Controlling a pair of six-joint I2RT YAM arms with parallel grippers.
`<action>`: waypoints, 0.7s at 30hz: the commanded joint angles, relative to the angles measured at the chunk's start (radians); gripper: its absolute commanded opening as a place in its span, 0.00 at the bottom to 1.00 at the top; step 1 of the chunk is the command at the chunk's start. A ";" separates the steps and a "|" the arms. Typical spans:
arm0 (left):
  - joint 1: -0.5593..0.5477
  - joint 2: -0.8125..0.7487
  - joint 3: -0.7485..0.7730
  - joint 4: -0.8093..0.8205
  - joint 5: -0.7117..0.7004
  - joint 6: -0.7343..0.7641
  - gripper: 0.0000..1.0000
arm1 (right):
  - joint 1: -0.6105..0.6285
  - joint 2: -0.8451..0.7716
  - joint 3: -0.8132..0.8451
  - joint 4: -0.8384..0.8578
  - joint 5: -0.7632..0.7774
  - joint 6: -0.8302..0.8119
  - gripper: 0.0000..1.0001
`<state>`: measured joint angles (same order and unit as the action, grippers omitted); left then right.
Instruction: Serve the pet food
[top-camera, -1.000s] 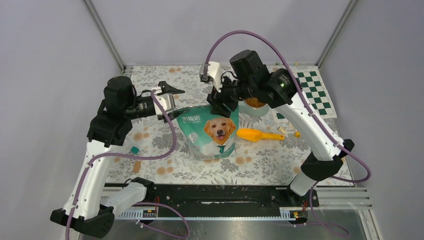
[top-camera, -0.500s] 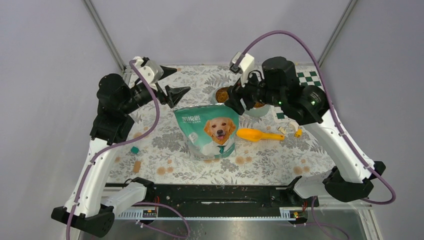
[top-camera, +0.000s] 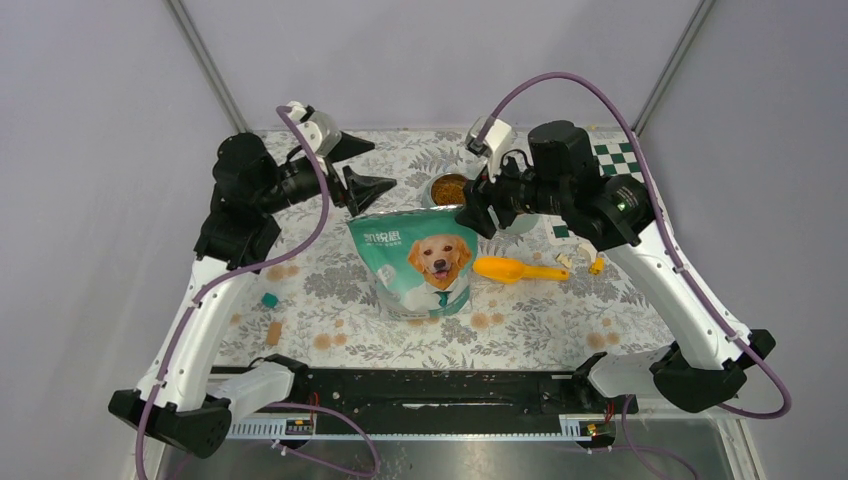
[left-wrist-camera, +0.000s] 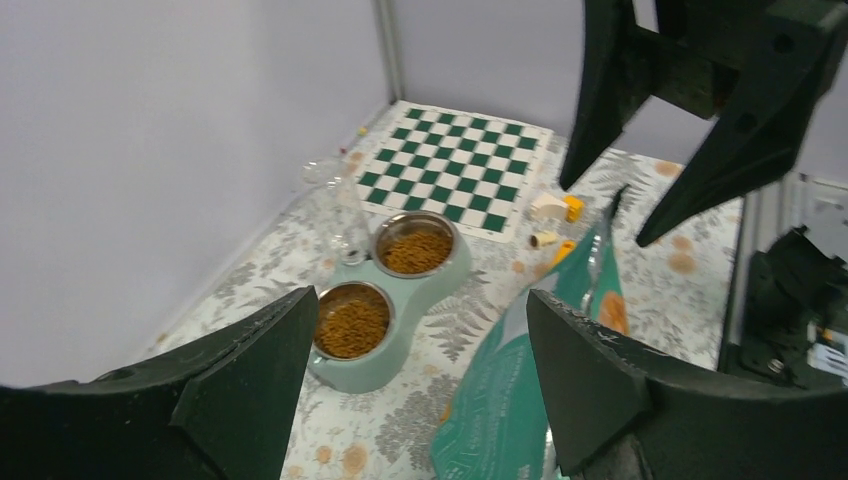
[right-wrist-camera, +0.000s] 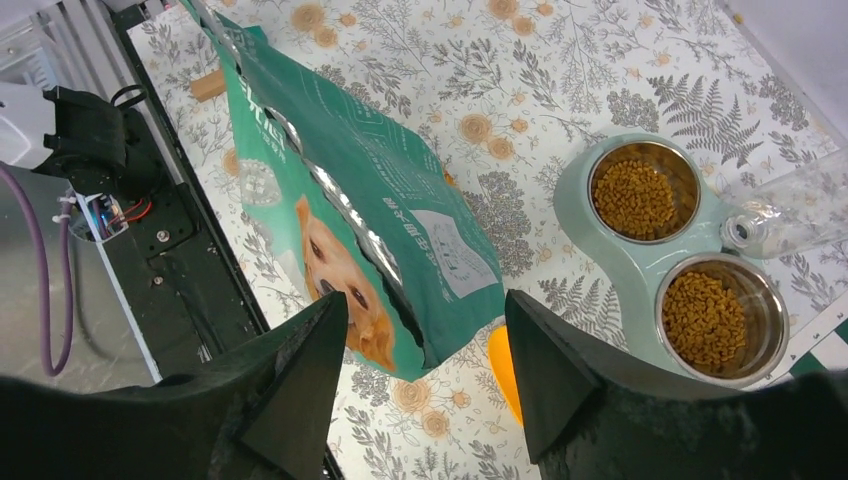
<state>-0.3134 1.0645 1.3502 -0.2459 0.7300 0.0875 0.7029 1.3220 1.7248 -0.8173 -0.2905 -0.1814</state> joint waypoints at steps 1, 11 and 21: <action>-0.037 0.019 0.054 -0.015 0.133 0.024 0.78 | -0.029 -0.023 0.005 0.009 -0.122 -0.080 0.66; -0.176 0.071 0.102 -0.107 0.138 0.182 0.79 | -0.031 0.030 -0.007 -0.035 -0.220 -0.322 0.53; -0.283 0.175 0.219 -0.301 0.025 0.311 0.78 | -0.033 0.080 0.025 -0.035 -0.242 -0.408 0.12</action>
<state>-0.5594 1.2045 1.4918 -0.4545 0.8101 0.3164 0.6765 1.4010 1.7142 -0.8490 -0.4999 -0.5240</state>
